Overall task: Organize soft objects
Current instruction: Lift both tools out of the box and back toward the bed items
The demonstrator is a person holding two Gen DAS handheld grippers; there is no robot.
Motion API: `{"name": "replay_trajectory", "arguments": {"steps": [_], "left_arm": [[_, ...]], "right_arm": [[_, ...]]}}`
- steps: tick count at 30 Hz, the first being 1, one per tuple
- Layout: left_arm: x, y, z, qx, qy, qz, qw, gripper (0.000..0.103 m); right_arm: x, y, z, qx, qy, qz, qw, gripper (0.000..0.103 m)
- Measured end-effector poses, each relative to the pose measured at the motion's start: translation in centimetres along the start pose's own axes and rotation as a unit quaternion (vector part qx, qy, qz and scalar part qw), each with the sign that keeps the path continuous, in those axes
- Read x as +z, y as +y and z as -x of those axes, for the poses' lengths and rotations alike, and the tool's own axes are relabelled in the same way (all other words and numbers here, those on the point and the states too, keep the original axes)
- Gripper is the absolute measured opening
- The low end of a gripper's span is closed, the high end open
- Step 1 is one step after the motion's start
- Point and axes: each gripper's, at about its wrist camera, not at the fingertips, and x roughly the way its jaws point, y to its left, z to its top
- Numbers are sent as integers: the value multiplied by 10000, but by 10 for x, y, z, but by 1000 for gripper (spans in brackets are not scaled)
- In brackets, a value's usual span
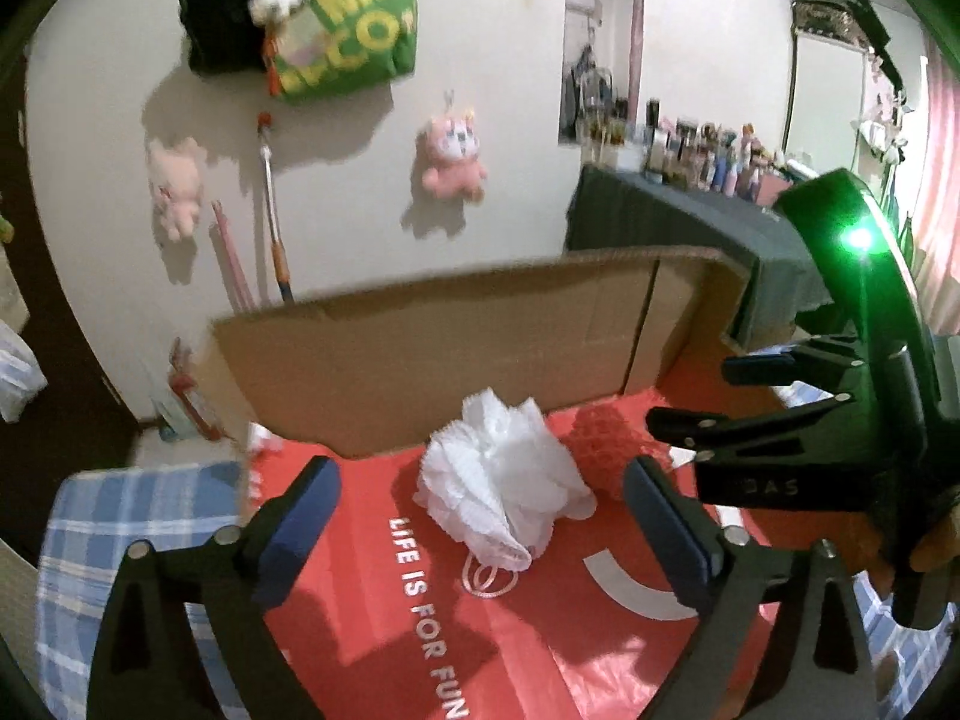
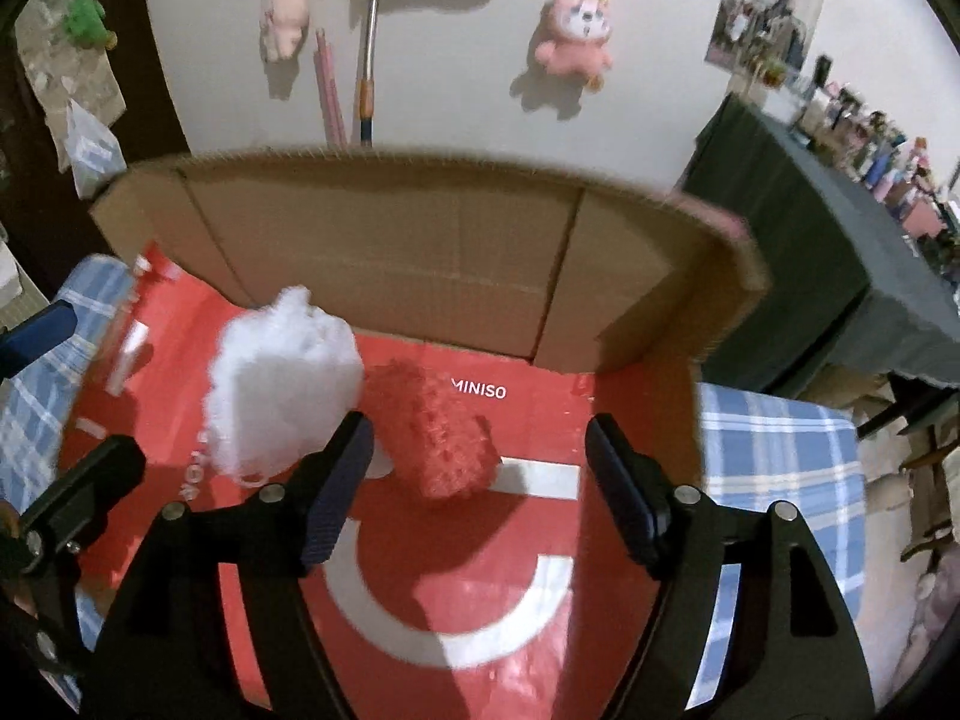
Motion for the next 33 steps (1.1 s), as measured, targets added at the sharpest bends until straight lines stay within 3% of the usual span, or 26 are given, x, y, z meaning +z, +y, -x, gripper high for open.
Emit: {"name": "replay_trajectory", "arguments": {"steps": [8, 19, 26, 33], "left_arm": [[-4, -4, 96, 6, -735, 220, 9971, 103], [-50, -23, 224, -65, -1596, 321, 9866, 103], [-88, -32, 286, -196, -2101, 371, 9768, 103], [-134, -49, 330, -75, -2441, 191, 9695, 103]], "right_arm": [[-25, -17, 86, 124, -808, -187, 9965, 82], [-119, -3, 229, 277, -2212, 41, 9748, 92], [-182, 8, 281, 373, -2742, 119, 9609, 93], [-239, 24, 315, 299, -3169, 167, 9478, 97]]}}
